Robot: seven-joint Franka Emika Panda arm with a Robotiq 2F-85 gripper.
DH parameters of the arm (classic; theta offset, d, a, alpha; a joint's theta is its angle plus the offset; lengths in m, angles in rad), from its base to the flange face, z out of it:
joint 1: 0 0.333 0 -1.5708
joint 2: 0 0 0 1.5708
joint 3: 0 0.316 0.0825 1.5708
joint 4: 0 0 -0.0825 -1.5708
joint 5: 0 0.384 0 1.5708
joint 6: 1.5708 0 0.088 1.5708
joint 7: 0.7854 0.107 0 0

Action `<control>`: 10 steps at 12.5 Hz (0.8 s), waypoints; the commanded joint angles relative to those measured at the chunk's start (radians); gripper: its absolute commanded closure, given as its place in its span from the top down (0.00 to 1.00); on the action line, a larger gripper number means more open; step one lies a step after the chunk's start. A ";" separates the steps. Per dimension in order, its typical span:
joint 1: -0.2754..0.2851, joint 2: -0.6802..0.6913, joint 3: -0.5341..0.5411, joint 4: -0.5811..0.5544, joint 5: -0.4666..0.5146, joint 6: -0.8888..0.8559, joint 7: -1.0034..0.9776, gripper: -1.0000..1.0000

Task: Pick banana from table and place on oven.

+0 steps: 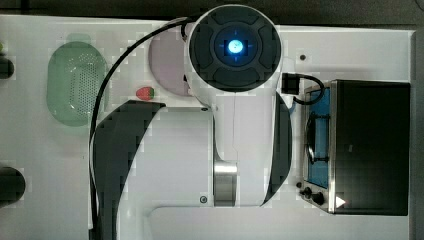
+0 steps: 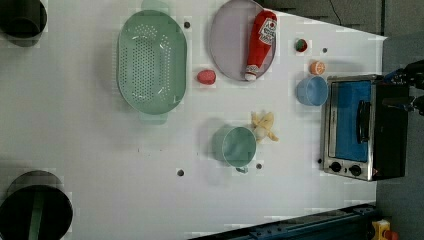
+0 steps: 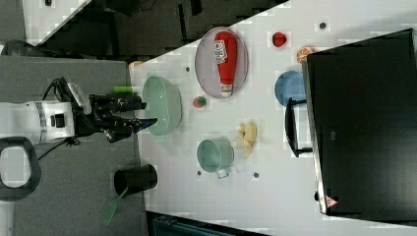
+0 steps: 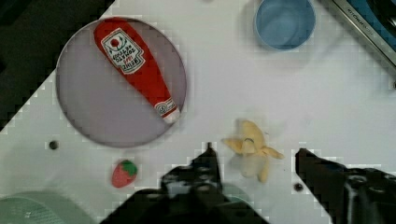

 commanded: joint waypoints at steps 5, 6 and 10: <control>-0.026 -0.437 -0.031 -0.369 0.019 -0.096 0.093 1.00; -0.026 -0.426 -0.031 -0.379 0.019 -0.080 0.093 1.00; -0.025 -0.343 -0.025 -0.481 0.019 0.101 0.093 1.00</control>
